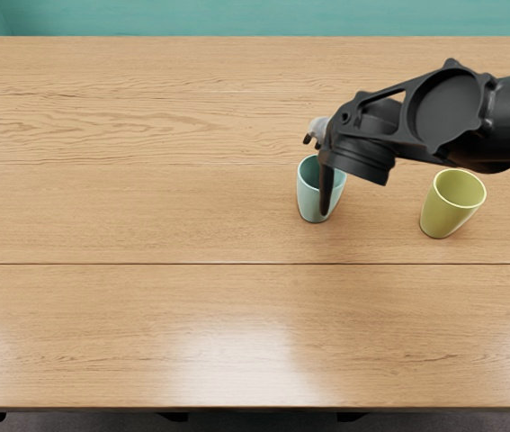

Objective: Pick up cup and place in cup with right hand

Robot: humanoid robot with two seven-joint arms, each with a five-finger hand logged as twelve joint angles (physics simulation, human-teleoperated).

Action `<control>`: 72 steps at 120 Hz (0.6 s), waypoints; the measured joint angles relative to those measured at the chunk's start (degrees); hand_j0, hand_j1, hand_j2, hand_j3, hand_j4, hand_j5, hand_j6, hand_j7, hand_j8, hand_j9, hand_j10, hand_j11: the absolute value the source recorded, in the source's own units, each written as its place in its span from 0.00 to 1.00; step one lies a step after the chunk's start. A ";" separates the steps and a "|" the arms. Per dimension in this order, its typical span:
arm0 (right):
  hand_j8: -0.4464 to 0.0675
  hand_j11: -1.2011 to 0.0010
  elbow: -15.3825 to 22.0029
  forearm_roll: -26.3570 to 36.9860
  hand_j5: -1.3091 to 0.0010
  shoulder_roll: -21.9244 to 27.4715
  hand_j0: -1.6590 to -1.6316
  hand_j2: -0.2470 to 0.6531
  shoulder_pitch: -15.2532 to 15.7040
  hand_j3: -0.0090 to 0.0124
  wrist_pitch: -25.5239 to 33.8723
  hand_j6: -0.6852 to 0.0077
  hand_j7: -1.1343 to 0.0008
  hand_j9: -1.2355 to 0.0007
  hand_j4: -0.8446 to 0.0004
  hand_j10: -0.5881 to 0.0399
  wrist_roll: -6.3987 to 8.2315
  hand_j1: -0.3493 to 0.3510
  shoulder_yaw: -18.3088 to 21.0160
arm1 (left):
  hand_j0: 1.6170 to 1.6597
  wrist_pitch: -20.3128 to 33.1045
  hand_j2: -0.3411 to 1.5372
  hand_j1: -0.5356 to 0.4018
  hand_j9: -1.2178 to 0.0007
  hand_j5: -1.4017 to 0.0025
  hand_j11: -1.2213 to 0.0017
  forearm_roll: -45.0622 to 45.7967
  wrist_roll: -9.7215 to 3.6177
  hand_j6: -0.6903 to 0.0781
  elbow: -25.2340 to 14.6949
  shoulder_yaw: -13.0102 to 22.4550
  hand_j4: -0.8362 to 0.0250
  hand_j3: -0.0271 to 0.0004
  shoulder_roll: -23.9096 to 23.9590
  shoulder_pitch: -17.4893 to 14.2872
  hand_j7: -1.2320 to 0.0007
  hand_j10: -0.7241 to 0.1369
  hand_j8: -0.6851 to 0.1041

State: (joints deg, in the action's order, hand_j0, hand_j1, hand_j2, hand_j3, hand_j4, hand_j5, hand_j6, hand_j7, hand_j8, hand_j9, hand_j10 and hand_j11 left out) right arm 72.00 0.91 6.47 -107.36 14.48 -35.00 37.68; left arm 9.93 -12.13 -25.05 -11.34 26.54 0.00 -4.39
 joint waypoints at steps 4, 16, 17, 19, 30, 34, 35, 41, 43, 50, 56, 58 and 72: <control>0.59 0.85 -0.27 -0.01 0.86 -0.21 0.04 0.24 0.21 0.42 0.06 0.78 0.84 0.85 0.83 0.71 0.00 0.24 0.00 | 0.96 0.00 0.18 0.94 1.00 1.00 1.00 0.00 0.00 0.90 0.00 0.00 0.97 0.99 0.00 0.00 1.00 0.84 0.87; 0.56 0.83 -0.68 -0.03 0.84 -0.54 0.04 0.24 0.58 0.42 0.23 0.76 0.82 0.83 0.81 0.69 0.00 0.27 -0.06 | 0.96 0.00 0.18 0.94 1.00 1.00 1.00 0.00 0.00 0.90 0.00 0.00 0.97 0.99 0.00 0.00 1.00 0.84 0.87; 0.55 0.83 -0.69 -0.03 0.84 -0.56 0.04 0.24 0.60 0.42 0.24 0.76 0.82 0.83 0.81 0.68 0.00 0.27 -0.07 | 0.96 0.00 0.18 0.94 1.00 1.00 1.00 0.00 0.00 0.90 0.00 0.00 0.97 0.99 0.00 0.00 1.00 0.84 0.87; 0.54 0.82 -0.70 -0.03 0.83 -0.59 0.04 0.24 0.63 0.42 0.28 0.74 0.81 0.82 0.80 0.67 0.00 0.29 -0.08 | 0.96 0.00 0.18 0.94 1.00 1.00 1.00 0.00 0.00 0.90 0.00 0.00 0.97 0.99 0.00 0.00 1.00 0.84 0.87; 0.47 0.78 -0.78 0.04 0.80 -0.69 0.04 0.23 0.75 0.42 0.49 0.69 0.77 0.79 0.76 0.61 0.00 0.35 -0.08 | 0.96 0.00 0.18 0.94 1.00 1.00 1.00 0.00 0.00 0.90 0.00 0.00 0.97 0.99 0.00 0.00 1.00 0.84 0.87; 0.45 0.77 -0.83 0.13 0.79 -0.71 0.04 0.23 0.83 0.42 0.58 0.68 0.76 0.78 0.75 0.60 0.00 0.36 -0.03 | 0.96 0.00 0.18 0.94 1.00 1.00 1.00 0.00 0.00 0.90 0.00 0.00 0.97 0.99 0.00 0.00 1.00 0.84 0.87; 0.45 0.77 -0.84 0.16 0.79 -0.71 0.04 0.23 0.85 0.42 0.60 0.68 0.75 0.77 0.74 0.59 0.00 0.37 -0.02 | 0.96 0.00 0.18 0.94 1.00 1.00 1.00 0.00 0.00 0.90 0.00 0.00 0.97 0.99 0.00 0.00 1.00 0.84 0.87; 0.43 0.75 -1.00 0.32 0.77 -0.73 0.04 0.22 1.02 0.42 0.68 0.66 0.74 0.76 0.73 0.58 0.00 0.39 0.03 | 0.96 0.00 0.18 0.94 1.00 1.00 1.00 0.00 0.00 0.90 0.00 0.00 0.97 0.99 0.00 0.00 1.00 0.84 0.87; 0.42 0.75 -1.08 0.37 0.77 -0.74 0.04 0.22 1.13 0.42 0.70 0.66 0.74 0.76 0.73 0.57 0.00 0.39 0.04 | 0.96 0.00 0.18 0.94 1.00 1.00 1.00 0.00 0.00 0.90 0.00 0.00 0.97 0.99 0.00 0.00 1.00 0.84 0.87; 0.40 0.74 -1.62 0.52 0.76 -1.00 0.04 0.22 1.55 0.42 0.75 0.64 0.73 0.75 0.72 0.56 0.00 0.41 0.07 | 0.96 0.00 0.18 0.94 1.00 1.00 1.00 0.00 0.00 0.90 0.00 0.00 0.97 0.99 0.00 0.00 1.00 0.84 0.87; 0.39 0.73 -2.31 0.61 0.75 -1.33 0.04 0.22 1.87 0.42 0.75 0.63 0.72 0.74 0.71 0.54 0.00 0.42 0.09 | 0.96 0.00 0.18 0.94 1.00 1.00 1.00 0.00 0.00 0.90 0.00 0.00 0.97 0.99 0.00 0.00 1.00 0.84 0.87; 0.38 0.73 -2.57 0.63 0.75 -1.49 0.04 0.22 2.00 0.42 0.73 0.63 0.71 0.74 0.70 0.54 0.00 0.43 0.09 | 0.96 0.00 0.18 0.94 1.00 1.00 1.00 0.00 0.00 0.90 0.00 0.00 0.97 0.99 0.00 0.00 1.00 0.84 0.87; 0.35 0.71 -4.36 0.74 0.73 -2.40 0.04 0.22 2.84 0.42 0.47 0.60 0.69 0.72 0.68 0.51 0.00 0.46 0.10 | 0.96 0.00 0.18 0.94 1.00 1.00 1.00 0.00 0.00 0.90 0.00 0.00 0.97 0.99 0.00 0.00 1.00 0.84 0.87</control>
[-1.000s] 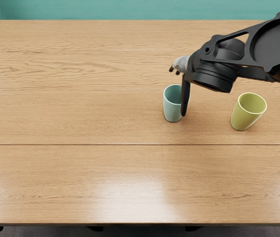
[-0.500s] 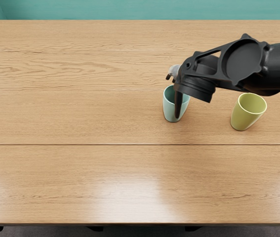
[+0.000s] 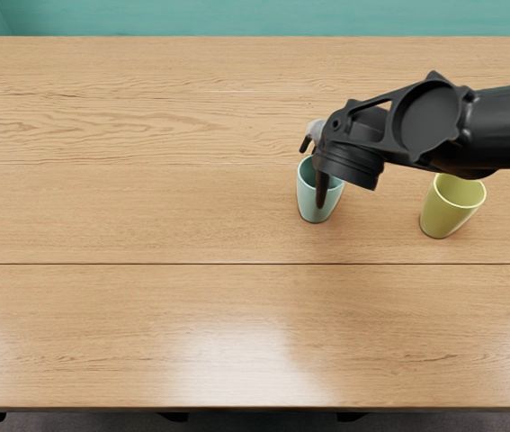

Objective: Pick up cup and place in cup with right hand

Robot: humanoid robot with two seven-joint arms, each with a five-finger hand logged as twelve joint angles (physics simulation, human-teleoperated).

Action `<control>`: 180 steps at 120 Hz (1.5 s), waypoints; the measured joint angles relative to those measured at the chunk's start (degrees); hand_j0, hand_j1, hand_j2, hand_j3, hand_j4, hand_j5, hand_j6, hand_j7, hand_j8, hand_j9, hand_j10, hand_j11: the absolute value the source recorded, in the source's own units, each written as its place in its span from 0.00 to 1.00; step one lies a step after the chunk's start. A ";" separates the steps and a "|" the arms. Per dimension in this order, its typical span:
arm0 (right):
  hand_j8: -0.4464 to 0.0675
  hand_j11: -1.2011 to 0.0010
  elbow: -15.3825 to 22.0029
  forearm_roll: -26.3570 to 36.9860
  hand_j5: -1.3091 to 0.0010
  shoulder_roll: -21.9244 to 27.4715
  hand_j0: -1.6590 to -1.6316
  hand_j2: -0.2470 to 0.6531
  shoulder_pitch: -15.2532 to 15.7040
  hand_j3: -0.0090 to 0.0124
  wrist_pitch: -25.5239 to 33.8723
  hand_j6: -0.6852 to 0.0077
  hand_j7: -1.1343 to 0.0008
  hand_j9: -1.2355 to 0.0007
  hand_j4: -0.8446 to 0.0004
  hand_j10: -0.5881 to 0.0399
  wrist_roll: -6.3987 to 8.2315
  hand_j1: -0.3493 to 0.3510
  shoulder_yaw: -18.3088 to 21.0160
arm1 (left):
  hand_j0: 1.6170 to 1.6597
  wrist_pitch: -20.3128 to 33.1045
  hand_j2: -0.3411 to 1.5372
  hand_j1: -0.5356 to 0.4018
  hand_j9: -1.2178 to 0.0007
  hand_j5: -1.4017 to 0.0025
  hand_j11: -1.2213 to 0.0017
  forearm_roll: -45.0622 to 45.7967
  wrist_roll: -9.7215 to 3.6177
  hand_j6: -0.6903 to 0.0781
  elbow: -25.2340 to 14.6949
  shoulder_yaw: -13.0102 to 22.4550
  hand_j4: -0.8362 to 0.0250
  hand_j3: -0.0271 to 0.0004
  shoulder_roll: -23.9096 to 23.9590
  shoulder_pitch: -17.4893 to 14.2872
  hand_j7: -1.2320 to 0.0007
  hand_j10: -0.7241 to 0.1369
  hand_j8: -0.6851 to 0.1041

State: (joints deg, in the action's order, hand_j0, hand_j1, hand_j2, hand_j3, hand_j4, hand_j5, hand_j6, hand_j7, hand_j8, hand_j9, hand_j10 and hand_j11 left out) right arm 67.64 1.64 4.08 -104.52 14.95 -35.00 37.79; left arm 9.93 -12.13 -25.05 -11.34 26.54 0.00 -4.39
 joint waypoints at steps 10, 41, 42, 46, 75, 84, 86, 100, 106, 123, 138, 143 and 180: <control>0.33 0.70 -0.94 0.01 0.73 -0.73 0.04 0.21 0.49 0.42 -0.24 0.59 0.68 0.71 0.67 0.50 0.00 0.47 0.03 | 0.96 0.00 0.18 0.94 1.00 1.00 1.00 0.00 0.00 0.90 0.00 0.00 0.97 0.99 0.00 0.00 1.00 0.84 0.87; 0.28 0.67 -1.66 -0.01 0.70 -1.75 0.04 0.21 0.91 0.42 -0.32 0.55 0.65 0.68 0.64 0.45 0.00 0.52 0.75 | 0.96 0.00 0.18 0.94 1.00 1.00 1.00 0.00 0.00 0.90 0.00 0.00 0.97 0.99 0.00 0.00 1.00 0.84 0.87; 0.28 0.67 -1.66 -0.01 0.70 -1.79 0.04 0.21 0.91 0.42 -0.30 0.55 0.65 0.68 0.64 0.45 0.00 0.52 0.76 | 0.96 0.00 0.18 0.94 1.00 1.00 1.00 0.00 0.00 0.90 0.00 0.00 0.97 0.99 0.00 0.00 1.00 0.84 0.87; 0.25 0.67 -1.68 0.03 0.70 -1.96 0.04 0.21 0.92 0.42 -0.22 0.54 0.65 0.68 0.63 0.44 0.00 0.52 0.92 | 0.96 0.00 0.18 0.94 1.00 1.00 1.00 0.00 0.00 0.90 0.00 0.00 0.97 0.99 0.00 0.00 1.00 0.84 0.87; 0.25 0.63 -1.87 0.36 0.67 -2.38 0.04 0.21 1.15 0.42 0.00 0.49 0.61 0.64 0.58 0.38 0.00 0.57 1.46 | 0.96 0.00 0.18 0.94 1.00 1.00 1.00 0.00 0.00 0.90 0.00 0.00 0.97 0.98 0.00 0.00 1.00 0.84 0.87; 0.26 0.62 -2.13 0.35 0.66 -2.40 0.03 0.25 1.34 0.42 -0.06 0.47 0.60 0.63 0.57 0.37 0.00 0.63 1.88 | 0.96 0.00 0.18 0.94 1.00 1.00 1.00 0.00 0.00 0.90 0.00 0.00 0.97 0.98 0.00 0.00 1.00 0.84 0.87; 0.27 0.61 -2.19 0.38 0.66 -2.40 0.04 0.27 1.39 0.42 -0.07 0.47 0.60 0.62 0.57 0.37 -0.01 0.64 1.95 | 0.96 0.00 0.18 0.94 1.00 1.00 1.00 0.00 0.00 0.90 0.00 0.00 0.97 0.98 0.00 0.00 1.00 0.84 0.87; 0.25 0.60 -2.40 0.45 0.64 -2.45 0.04 0.49 1.57 0.42 -0.01 0.46 0.57 0.61 0.55 0.34 0.00 0.65 2.26 | 0.96 0.00 0.18 0.94 1.00 1.00 1.00 0.00 0.00 0.90 0.00 0.00 0.97 0.98 0.00 0.00 1.00 0.84 0.87; 0.26 0.59 -2.41 0.44 0.63 -2.52 0.06 0.43 1.47 0.42 -0.02 0.51 0.57 0.60 0.54 0.33 -0.01 0.61 2.22 | 0.96 0.00 0.18 0.94 1.00 1.00 1.00 0.00 0.00 0.90 0.00 0.00 0.97 0.98 0.00 0.00 1.00 0.84 0.87; 0.28 0.57 -2.32 0.44 0.61 -2.99 0.10 0.27 1.25 0.41 0.03 0.50 0.54 0.58 0.53 0.31 0.00 0.58 2.07 | 0.96 0.00 0.18 0.94 1.00 1.00 1.00 -0.01 0.00 0.90 0.00 0.00 0.97 0.98 0.00 0.00 1.00 0.84 0.87; 0.30 0.55 -2.16 0.31 0.59 -3.04 0.13 0.21 0.74 0.42 -0.01 0.52 0.53 0.57 0.52 0.30 0.00 0.56 2.07 | 0.96 0.00 0.18 0.94 1.00 1.00 1.00 0.00 0.00 0.90 0.00 0.00 0.97 0.99 0.00 0.00 1.00 0.84 0.87; 0.31 0.55 -2.07 0.24 0.59 -2.97 0.13 0.19 0.26 0.41 -0.06 0.52 0.53 0.56 0.52 0.29 0.00 0.57 2.09 | 0.96 0.00 0.18 0.94 1.00 1.00 1.00 0.00 0.00 0.90 0.00 0.00 0.97 0.99 0.00 0.00 1.00 0.84 0.87; 0.33 0.54 0.24 -0.30 0.57 0.68 0.17 0.14 -4.91 0.41 -2.50 0.55 0.52 0.55 0.52 0.29 0.01 0.56 2.26 | 0.96 0.00 0.18 0.94 1.00 1.00 1.00 0.00 0.00 0.90 0.00 0.00 0.97 0.99 0.00 0.00 1.00 0.84 0.87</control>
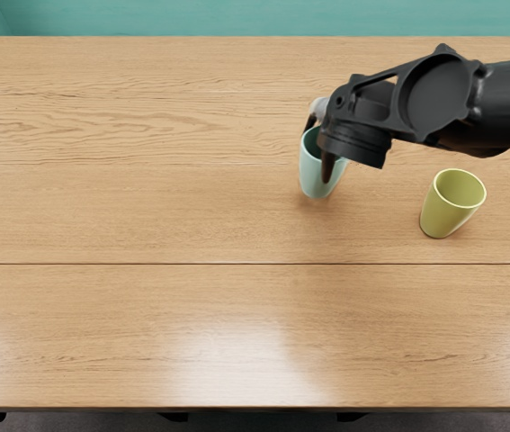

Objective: Pick up cup and place in cup with right hand

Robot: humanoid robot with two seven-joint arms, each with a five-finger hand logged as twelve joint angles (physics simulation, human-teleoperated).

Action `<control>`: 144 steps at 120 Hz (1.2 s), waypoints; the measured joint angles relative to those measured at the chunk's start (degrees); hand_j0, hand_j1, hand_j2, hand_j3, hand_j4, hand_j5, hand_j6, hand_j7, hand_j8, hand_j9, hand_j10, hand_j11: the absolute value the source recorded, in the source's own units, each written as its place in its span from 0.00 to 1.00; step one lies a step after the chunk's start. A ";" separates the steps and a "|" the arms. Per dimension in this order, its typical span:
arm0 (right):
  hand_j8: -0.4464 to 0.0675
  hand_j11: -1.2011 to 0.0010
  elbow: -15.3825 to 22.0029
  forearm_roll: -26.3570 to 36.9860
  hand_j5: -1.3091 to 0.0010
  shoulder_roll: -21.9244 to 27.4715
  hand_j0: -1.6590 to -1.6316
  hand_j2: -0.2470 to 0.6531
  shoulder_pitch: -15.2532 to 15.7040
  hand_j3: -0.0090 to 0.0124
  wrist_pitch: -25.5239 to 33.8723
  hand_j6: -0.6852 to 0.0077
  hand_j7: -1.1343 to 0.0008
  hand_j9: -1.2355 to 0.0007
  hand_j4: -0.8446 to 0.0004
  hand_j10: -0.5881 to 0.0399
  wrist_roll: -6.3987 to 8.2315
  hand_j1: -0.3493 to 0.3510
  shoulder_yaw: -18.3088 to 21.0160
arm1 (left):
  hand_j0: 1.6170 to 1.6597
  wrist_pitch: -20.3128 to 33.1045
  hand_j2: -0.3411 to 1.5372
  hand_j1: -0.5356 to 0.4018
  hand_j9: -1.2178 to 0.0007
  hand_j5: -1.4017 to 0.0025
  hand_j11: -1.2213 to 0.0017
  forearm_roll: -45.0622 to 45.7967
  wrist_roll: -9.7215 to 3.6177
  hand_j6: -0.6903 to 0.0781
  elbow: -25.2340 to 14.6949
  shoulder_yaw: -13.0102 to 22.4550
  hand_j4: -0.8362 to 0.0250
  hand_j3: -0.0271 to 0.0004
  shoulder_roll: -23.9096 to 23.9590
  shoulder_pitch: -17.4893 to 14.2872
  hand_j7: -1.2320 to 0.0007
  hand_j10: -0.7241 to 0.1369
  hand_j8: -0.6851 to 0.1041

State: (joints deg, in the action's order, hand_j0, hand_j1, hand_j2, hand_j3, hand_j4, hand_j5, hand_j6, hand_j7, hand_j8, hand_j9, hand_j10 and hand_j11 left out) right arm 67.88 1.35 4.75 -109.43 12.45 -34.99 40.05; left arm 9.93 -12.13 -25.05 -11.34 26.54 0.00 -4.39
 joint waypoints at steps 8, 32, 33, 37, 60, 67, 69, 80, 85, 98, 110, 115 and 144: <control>0.33 0.54 1.45 -0.11 0.57 1.71 0.17 0.13 -1.70 0.42 -0.39 0.55 0.51 0.55 0.52 0.29 0.00 0.56 0.01 | 0.96 0.00 0.18 0.94 1.00 1.00 1.00 0.00 0.00 0.90 0.00 0.00 0.97 0.99 0.00 0.00 1.00 0.84 0.87; 0.33 0.52 6.38 -0.47 0.56 7.57 0.20 0.11 -6.62 0.41 -1.46 0.53 0.50 0.54 0.51 0.28 0.01 0.53 0.15 | 0.96 0.00 0.18 0.94 1.00 1.00 1.00 -0.01 0.00 0.90 0.00 0.00 0.97 0.99 0.00 0.00 1.00 0.84 0.87; 0.33 0.52 6.60 -0.48 0.56 7.84 0.20 0.11 -6.77 0.44 -1.49 0.54 0.50 0.54 0.51 0.29 0.01 0.53 0.16 | 0.96 0.00 0.18 0.94 1.00 1.00 1.00 -0.01 0.00 0.90 0.00 0.00 0.97 0.99 0.00 0.00 1.00 0.84 0.87; 0.33 0.52 7.48 -0.49 0.55 8.91 0.21 0.10 -7.41 0.43 -1.60 0.54 0.50 0.53 0.51 0.29 0.01 0.53 0.26 | 0.96 0.00 0.18 0.94 1.00 1.00 1.00 0.00 0.00 0.90 0.00 0.00 0.97 0.99 0.00 0.00 1.00 0.84 0.87; 0.31 0.50 10.71 -0.34 0.54 13.94 0.23 0.07 -10.03 0.47 -3.08 0.52 0.49 0.51 0.50 0.28 0.00 0.50 0.91 | 0.96 0.00 0.18 0.94 1.00 1.00 1.00 0.00 0.00 0.90 0.00 0.02 0.97 0.99 0.00 0.00 1.00 0.84 0.87; 0.35 0.49 11.63 -0.21 0.54 15.50 0.21 0.09 -10.75 0.41 -3.47 0.55 0.49 0.51 0.49 0.31 0.00 0.54 1.03 | 0.96 -0.01 0.18 0.94 1.00 1.00 1.00 -0.01 0.00 0.90 0.00 0.04 0.97 0.99 0.00 0.00 1.00 0.84 0.87; 0.35 0.49 11.87 -0.17 0.54 15.92 0.21 0.09 -10.93 0.41 -3.56 0.55 0.49 0.51 0.49 0.31 0.00 0.55 1.09 | 0.96 -0.01 0.18 0.94 1.00 1.00 1.00 -0.01 0.00 0.90 0.00 0.05 0.97 0.99 0.00 0.00 1.00 0.84 0.87; 0.38 0.49 12.80 0.16 0.55 18.05 0.21 0.15 -11.55 0.39 -4.30 0.58 0.48 0.51 0.48 0.33 0.00 0.60 1.33 | 0.96 0.00 0.18 0.94 1.00 1.00 1.00 0.00 0.00 0.90 0.00 0.11 0.97 0.99 0.00 0.00 1.00 0.84 0.87; 0.39 0.49 13.39 0.40 0.55 19.15 0.22 0.14 -11.79 0.41 -4.56 0.59 0.48 0.51 0.48 0.34 0.00 0.59 1.39 | 0.96 0.00 0.18 0.94 1.00 1.00 1.00 0.00 0.00 0.90 0.00 0.13 0.97 0.99 0.00 -0.08 1.00 0.84 0.87; 0.39 0.49 15.23 0.99 0.55 21.90 0.23 0.14 -13.08 0.40 -4.91 0.59 0.48 0.51 0.47 0.33 0.00 0.59 1.61 | 0.96 0.00 0.18 0.94 1.00 1.00 1.00 0.00 0.00 0.90 0.00 0.21 0.97 0.98 0.00 -0.09 1.00 0.84 0.87; 0.39 0.49 16.81 1.63 0.55 24.17 0.24 0.13 -14.09 0.41 -5.14 0.58 0.48 0.51 0.47 0.33 0.01 0.59 1.81 | 0.96 0.00 0.18 0.94 1.00 1.00 1.00 0.00 0.00 0.90 0.01 0.29 0.97 0.99 0.00 -0.29 1.00 0.84 0.87; 0.38 0.49 17.42 1.85 0.55 25.06 0.24 0.13 -14.39 0.41 -5.22 0.58 0.48 0.51 0.47 0.32 0.01 0.59 1.93 | 0.96 0.00 0.18 0.94 1.00 1.00 1.00 0.00 0.00 0.90 0.04 0.31 0.97 0.98 0.00 -0.42 1.00 0.84 0.87; 0.39 0.49 20.48 3.25 0.55 29.38 0.24 0.13 -15.47 0.40 -5.35 0.58 0.48 0.51 0.46 0.33 0.02 0.59 2.23 | 0.96 0.00 0.18 0.94 1.00 1.00 1.00 0.00 0.00 0.90 0.16 0.42 0.97 0.99 0.00 -1.38 1.00 0.84 0.87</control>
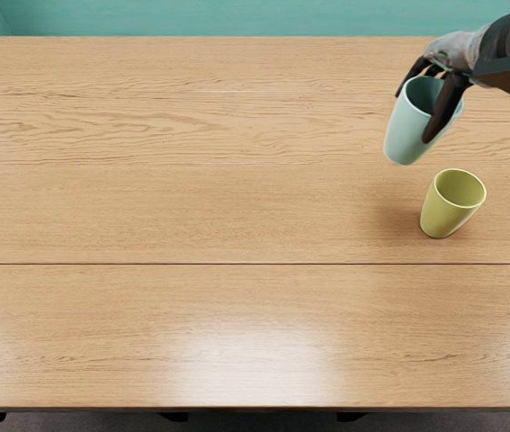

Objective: Pick up cup and place in cup with right hand

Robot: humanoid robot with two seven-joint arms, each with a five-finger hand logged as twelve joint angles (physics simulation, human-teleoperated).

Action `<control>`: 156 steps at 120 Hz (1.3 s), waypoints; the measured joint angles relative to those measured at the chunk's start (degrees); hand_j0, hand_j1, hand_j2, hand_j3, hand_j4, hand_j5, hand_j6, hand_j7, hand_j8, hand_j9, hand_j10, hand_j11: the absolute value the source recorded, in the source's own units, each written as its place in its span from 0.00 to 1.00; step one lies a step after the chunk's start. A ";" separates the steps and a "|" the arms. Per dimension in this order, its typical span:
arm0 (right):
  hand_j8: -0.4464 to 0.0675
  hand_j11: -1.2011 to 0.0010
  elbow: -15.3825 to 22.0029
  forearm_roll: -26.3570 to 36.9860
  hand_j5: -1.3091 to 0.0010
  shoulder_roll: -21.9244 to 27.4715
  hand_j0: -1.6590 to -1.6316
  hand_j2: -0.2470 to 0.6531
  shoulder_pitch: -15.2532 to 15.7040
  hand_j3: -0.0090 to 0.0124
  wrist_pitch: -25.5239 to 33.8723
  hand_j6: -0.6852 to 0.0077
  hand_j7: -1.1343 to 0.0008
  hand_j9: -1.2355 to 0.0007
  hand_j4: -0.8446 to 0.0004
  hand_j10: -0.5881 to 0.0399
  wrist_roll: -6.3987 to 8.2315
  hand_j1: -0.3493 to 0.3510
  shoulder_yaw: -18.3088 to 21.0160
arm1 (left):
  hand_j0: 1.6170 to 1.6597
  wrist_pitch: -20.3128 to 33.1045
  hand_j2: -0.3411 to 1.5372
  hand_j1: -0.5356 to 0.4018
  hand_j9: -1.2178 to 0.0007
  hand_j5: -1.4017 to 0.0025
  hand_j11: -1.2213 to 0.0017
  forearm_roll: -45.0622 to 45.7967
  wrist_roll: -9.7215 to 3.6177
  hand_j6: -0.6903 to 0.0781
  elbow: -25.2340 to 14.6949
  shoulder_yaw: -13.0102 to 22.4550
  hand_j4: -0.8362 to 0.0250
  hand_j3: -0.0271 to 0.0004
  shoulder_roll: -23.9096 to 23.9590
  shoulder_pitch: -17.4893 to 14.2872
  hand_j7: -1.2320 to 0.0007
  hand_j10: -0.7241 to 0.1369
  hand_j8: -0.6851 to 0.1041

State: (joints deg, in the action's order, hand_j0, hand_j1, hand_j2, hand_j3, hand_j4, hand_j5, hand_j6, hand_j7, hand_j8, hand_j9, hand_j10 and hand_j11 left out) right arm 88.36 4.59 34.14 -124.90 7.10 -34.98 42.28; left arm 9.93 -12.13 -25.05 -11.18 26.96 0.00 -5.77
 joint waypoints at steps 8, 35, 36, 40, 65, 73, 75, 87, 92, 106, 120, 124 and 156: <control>0.39 0.49 0.95 0.27 0.55 0.97 0.25 0.13 -0.15 0.41 0.11 0.58 0.48 0.51 0.46 0.32 0.00 0.59 0.38 | 0.96 -0.01 0.18 0.94 1.00 1.00 1.00 0.00 0.00 0.90 0.01 0.01 0.97 0.99 0.00 -0.07 1.00 0.84 0.87; 0.39 0.49 2.21 1.14 0.55 3.52 0.25 0.13 -0.26 0.41 0.27 0.58 0.48 0.51 0.46 0.32 0.00 0.58 1.62 | 0.96 0.00 0.18 0.94 1.00 1.00 1.00 0.00 0.00 0.90 0.02 0.07 0.97 0.99 0.00 -5.03 1.00 0.84 0.87; 0.39 0.49 2.20 1.17 0.55 3.59 0.25 0.13 -0.27 0.41 0.25 0.58 0.48 0.51 0.46 0.32 0.00 0.58 1.67 | 0.96 0.00 0.18 0.94 1.00 1.00 1.00 0.00 0.00 0.90 0.02 0.07 0.97 0.99 0.00 -5.20 1.00 0.84 0.87; 0.39 0.49 2.14 1.38 0.55 3.80 0.25 0.13 -0.27 0.40 0.21 0.58 0.48 0.51 0.46 0.32 0.00 0.59 1.86 | 0.96 0.00 0.18 0.94 1.00 1.00 1.00 0.00 0.00 0.90 0.02 0.22 0.97 0.99 0.00 -5.83 1.00 0.84 0.87; 0.39 0.49 1.66 2.57 0.55 4.95 0.25 0.13 -0.11 0.41 0.12 0.58 0.48 0.51 0.46 0.32 0.00 0.59 3.36 | 0.96 0.00 0.18 0.94 1.00 1.00 1.00 0.00 0.00 0.90 0.02 4.12 0.97 0.99 0.00 -7.07 1.00 0.84 0.87; 0.39 0.49 1.69 2.94 0.55 5.46 0.25 0.13 0.01 0.41 0.07 0.58 0.48 0.51 0.46 0.32 0.00 0.59 3.72 | 0.96 0.00 0.18 0.94 1.00 1.00 1.00 0.00 0.00 0.90 0.02 5.01 0.97 0.99 0.00 -7.15 1.00 0.84 0.87; 0.39 0.49 1.70 3.03 0.55 5.58 0.25 0.13 0.05 0.41 0.05 0.58 0.48 0.51 0.46 0.32 0.00 0.59 3.78 | 0.96 0.00 0.18 0.94 1.00 1.00 1.00 0.00 0.00 0.90 0.02 5.17 0.97 0.99 0.00 -7.15 1.00 0.84 0.87; 0.39 0.49 1.81 3.60 0.55 6.34 0.25 0.13 0.31 0.41 -0.02 0.58 0.48 0.51 0.46 0.32 0.00 0.59 4.07 | 0.96 0.00 0.18 0.94 1.00 1.00 1.00 0.00 0.00 0.90 0.02 5.93 0.97 0.99 0.00 -7.15 1.00 0.84 0.87; 0.39 0.49 1.85 3.78 0.55 6.60 0.25 0.13 0.41 0.41 -0.05 0.58 0.48 0.51 0.46 0.32 0.00 0.59 4.23 | 0.96 0.00 0.18 0.94 1.00 1.00 1.00 0.00 0.00 0.90 0.02 6.41 0.97 0.99 0.00 -7.15 1.00 0.84 0.87; 0.39 0.49 1.90 4.39 0.55 7.47 0.25 0.13 1.07 0.41 -0.05 0.58 0.48 0.51 0.46 0.32 0.00 0.59 4.50 | 0.96 0.00 0.18 0.94 1.00 1.00 1.00 0.00 0.00 0.90 0.00 8.52 0.97 0.99 0.00 -7.15 1.00 0.84 0.87; 0.38 0.49 1.94 4.83 0.55 7.98 0.25 0.13 1.69 0.41 -0.04 0.58 0.48 0.51 0.46 0.32 0.00 0.58 4.60 | 0.96 0.00 0.18 0.94 1.00 1.00 1.00 0.00 0.00 0.90 -0.09 9.48 0.97 0.99 0.00 -7.15 1.00 0.84 0.87; 0.38 0.49 1.96 4.92 0.55 8.07 0.25 0.13 1.85 0.41 -0.04 0.58 0.48 0.51 0.46 0.32 0.00 0.58 4.61 | 0.96 0.00 0.18 0.94 1.00 1.00 1.00 0.00 0.00 0.90 -0.09 9.61 0.97 0.99 0.00 -7.15 1.00 0.84 0.87; 0.38 0.49 1.99 5.13 0.55 8.47 0.24 0.13 3.07 0.41 -0.04 0.58 0.48 0.51 0.46 0.32 0.00 0.58 4.64 | 0.96 -0.01 0.18 0.94 1.00 1.00 1.00 0.00 0.00 0.90 -0.16 10.21 0.97 0.99 0.00 -7.15 1.00 0.84 0.87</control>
State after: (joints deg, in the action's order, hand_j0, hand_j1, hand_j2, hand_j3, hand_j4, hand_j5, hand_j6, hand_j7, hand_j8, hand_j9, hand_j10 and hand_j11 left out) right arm 90.35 9.72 42.60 -121.83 7.06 -34.97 46.92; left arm 9.92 -12.13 -25.05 -11.34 37.17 0.00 -12.92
